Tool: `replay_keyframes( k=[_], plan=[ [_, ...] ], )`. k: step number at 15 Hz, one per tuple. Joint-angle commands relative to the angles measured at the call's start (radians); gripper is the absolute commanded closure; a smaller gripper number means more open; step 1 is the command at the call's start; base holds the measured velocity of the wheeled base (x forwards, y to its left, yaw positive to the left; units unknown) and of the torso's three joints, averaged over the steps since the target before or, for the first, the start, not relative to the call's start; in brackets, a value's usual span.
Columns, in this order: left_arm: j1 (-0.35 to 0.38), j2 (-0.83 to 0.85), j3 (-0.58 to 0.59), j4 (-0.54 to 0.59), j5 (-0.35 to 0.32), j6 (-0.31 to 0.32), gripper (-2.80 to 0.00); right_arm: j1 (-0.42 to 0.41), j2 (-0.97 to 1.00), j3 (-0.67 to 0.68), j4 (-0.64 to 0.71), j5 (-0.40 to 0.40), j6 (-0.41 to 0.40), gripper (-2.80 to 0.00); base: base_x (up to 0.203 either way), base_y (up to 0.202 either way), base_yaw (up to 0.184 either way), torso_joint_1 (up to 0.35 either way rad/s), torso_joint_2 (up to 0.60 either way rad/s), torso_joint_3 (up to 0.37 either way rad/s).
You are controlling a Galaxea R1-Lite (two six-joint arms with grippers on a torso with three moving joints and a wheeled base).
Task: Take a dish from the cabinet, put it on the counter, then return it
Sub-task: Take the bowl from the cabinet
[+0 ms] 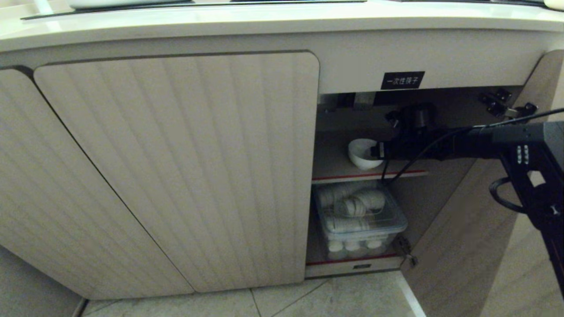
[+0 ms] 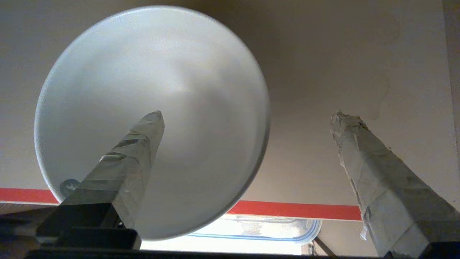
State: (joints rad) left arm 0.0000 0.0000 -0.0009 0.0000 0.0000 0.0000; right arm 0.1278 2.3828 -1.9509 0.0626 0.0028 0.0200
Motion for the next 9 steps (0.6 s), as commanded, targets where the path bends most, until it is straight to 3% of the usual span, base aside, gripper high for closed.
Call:
replay_keyframes(
  k=[1, 9],
  plan=[
    [0.0, 0.0, 0.001, 0.0, 0.0, 0.0, 0.0, 0.0, 0.001, 0.0, 0.012, 0.0, 0.0, -2.8, 0.0, 0.0, 0.0, 0.0, 0.0, 0.0],
    [0.0, 0.0, 0.0, 0.0, 0.0, 0.0, 0.0, 0.004, 0.001, -0.005, 0.059, 0.037, 0.0, -2.8, 0.0, 0.0, 0.0, 0.0, 0.0, 0.0]
  ],
)
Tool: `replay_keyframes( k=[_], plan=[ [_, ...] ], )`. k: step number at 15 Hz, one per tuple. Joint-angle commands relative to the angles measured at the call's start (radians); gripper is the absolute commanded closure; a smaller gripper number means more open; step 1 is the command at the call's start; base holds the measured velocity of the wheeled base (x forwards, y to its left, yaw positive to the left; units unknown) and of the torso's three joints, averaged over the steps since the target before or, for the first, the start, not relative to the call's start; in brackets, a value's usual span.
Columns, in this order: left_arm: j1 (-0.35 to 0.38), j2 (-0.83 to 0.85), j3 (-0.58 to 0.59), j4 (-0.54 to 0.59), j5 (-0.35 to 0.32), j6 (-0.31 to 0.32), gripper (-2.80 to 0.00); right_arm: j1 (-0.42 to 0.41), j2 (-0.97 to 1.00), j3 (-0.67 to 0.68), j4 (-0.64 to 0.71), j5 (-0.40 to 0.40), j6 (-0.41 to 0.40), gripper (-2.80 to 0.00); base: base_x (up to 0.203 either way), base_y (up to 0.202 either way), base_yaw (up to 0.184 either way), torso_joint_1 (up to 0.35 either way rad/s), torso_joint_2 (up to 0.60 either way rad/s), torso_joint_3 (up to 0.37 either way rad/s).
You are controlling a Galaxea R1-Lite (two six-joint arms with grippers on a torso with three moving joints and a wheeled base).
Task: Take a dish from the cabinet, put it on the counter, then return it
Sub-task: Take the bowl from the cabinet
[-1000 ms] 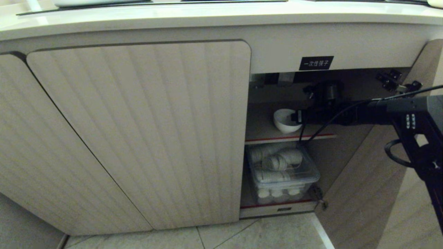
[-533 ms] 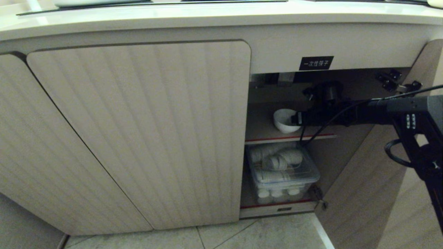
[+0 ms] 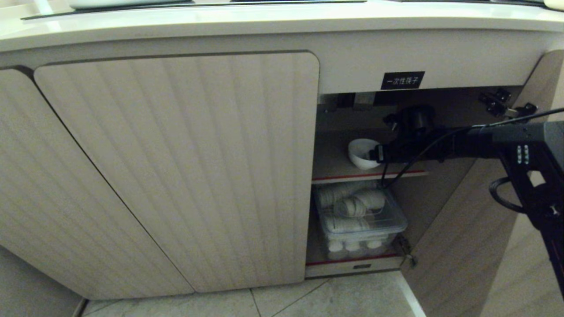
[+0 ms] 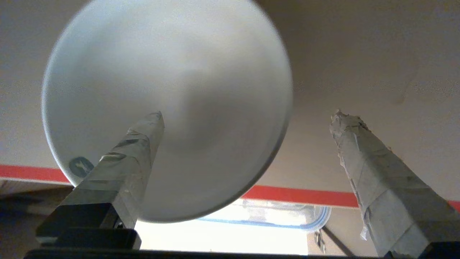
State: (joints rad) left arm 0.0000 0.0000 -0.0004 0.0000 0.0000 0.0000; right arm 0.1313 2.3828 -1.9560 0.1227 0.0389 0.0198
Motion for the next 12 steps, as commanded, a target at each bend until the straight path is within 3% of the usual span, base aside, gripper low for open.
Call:
replay_keyframes(
  k=[1, 12],
  plan=[
    [0.0, 0.0, 0.0, 0.0, -0.002, 0.0, 0.0, 0.001, 0.001, 0.0, 0.007, 0.001, 0.0, -2.8, 0.0, 0.0, 0.0, 0.0, 0.0, 0.0],
    [0.0, 0.0, -0.001, 0.0, 0.0, 0.0, 0.0, -0.001, 0.001, -0.014, 0.021, 0.025, -0.001, -2.8, 0.0, 0.0, 0.0, 0.0, 0.0, 0.0]
  ],
)
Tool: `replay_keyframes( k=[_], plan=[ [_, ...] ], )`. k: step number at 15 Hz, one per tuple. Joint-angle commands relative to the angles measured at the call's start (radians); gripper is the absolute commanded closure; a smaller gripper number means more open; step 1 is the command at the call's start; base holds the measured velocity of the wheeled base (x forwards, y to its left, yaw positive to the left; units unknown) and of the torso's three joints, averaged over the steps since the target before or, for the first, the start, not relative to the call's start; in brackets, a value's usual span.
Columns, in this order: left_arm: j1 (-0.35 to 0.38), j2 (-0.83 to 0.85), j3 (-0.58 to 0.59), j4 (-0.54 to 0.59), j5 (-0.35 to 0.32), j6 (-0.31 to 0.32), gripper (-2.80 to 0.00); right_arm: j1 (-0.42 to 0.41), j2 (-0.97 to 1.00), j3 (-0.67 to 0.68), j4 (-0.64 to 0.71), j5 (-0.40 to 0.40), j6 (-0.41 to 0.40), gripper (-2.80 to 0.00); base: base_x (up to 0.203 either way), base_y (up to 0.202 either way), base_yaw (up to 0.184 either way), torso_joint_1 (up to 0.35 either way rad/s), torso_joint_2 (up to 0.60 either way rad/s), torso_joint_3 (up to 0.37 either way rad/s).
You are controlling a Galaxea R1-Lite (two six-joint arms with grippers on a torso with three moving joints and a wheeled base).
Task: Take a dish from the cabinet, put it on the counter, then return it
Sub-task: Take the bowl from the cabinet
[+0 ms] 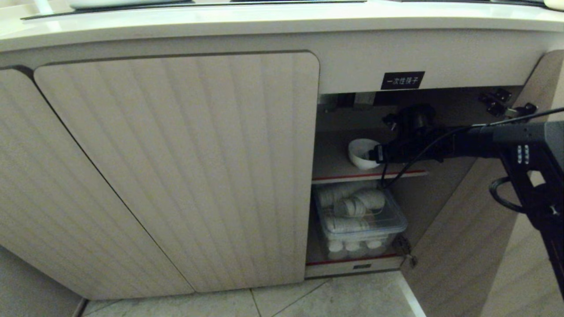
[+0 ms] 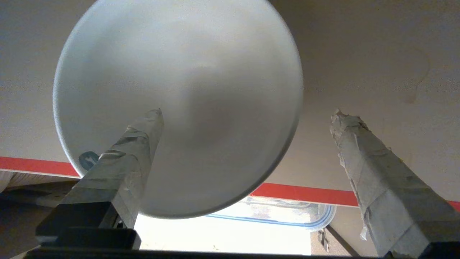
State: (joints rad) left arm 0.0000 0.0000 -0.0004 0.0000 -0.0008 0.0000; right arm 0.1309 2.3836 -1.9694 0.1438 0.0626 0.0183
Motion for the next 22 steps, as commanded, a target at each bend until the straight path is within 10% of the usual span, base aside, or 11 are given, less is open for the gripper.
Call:
replay_keyframes(
  k=[1, 22],
  plan=[
    [0.0, 0.0, 0.0, 0.0, 0.001, 0.0, 0.0, 0.0, 0.0, 0.0, 0.0, 0.001, 0.0, -2.8, 0.0, 0.0, 0.0, 0.0, 0.0, 0.0],
    [0.0, 0.0, 0.0, 0.0, 0.001, 0.0, 0.0, 0.001, 0.022, 0.0, -0.019, -0.003, -0.003, -2.8, 0.0, 0.0, 0.0, 0.0, 0.0, 0.0]
  ],
)
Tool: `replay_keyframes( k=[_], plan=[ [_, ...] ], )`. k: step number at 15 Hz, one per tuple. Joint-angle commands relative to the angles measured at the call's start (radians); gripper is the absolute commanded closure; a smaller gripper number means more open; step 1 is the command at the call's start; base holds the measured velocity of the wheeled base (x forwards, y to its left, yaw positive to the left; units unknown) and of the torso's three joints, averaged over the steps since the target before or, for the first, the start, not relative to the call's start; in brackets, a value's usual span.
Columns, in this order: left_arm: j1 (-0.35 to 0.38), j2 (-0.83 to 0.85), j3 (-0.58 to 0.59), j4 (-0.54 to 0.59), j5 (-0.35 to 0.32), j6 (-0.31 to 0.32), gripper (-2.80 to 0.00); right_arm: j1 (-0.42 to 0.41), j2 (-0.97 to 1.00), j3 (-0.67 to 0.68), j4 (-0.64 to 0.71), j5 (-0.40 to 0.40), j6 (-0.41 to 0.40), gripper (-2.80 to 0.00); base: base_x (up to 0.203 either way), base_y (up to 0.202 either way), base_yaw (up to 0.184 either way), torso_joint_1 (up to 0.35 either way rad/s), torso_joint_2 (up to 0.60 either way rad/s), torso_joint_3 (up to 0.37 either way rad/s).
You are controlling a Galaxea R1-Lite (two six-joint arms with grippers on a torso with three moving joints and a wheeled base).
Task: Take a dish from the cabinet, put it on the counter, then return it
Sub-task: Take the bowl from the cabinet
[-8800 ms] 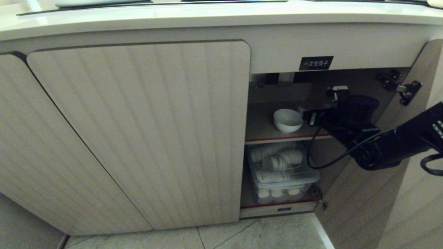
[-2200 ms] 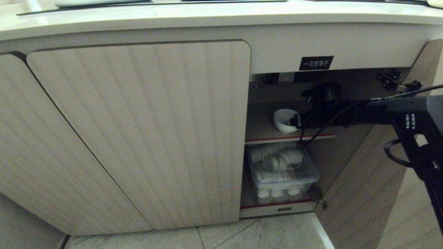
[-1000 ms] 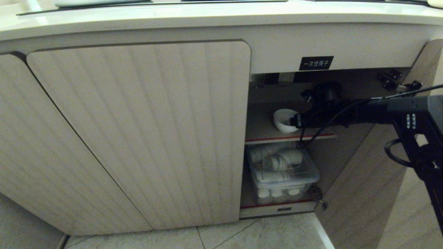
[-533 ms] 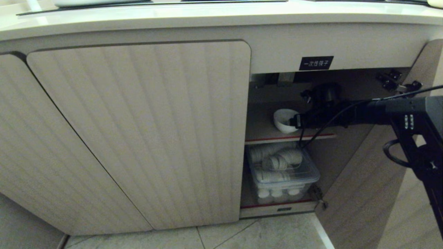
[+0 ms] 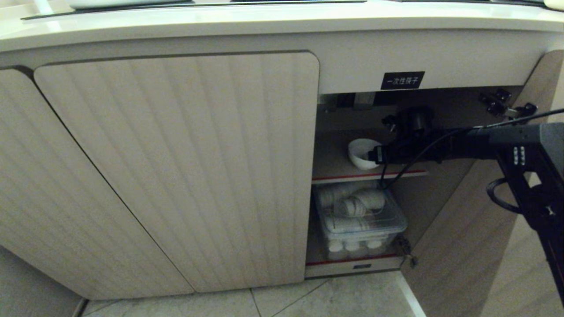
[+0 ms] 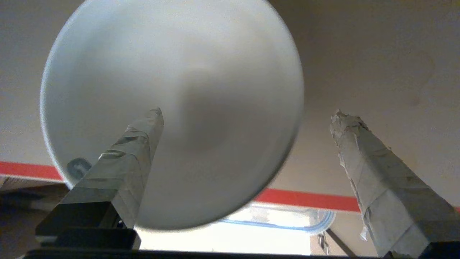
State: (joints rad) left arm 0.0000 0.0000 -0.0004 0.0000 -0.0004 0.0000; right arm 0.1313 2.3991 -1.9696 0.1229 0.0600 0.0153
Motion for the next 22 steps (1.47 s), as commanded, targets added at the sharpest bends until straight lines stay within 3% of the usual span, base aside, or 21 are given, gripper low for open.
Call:
replay_keyframes(
  k=[1, 22],
  plan=[
    [0.0, 0.0, 0.0, 0.0, 0.0, 0.0, 0.0, 0.001, 0.009, 0.0, -0.008, 0.0, 0.0, -2.8, 0.0, 0.0, 0.0, 0.0, 0.0, 0.0],
    [0.0, 0.0, 0.0, 0.0, 0.0, 0.0, 0.0, 0.002, 0.003, 0.0, -0.067, 0.044, 0.0, -2.8, 0.0, 0.0, 0.0, 0.0, 0.0, 0.0]
  ],
)
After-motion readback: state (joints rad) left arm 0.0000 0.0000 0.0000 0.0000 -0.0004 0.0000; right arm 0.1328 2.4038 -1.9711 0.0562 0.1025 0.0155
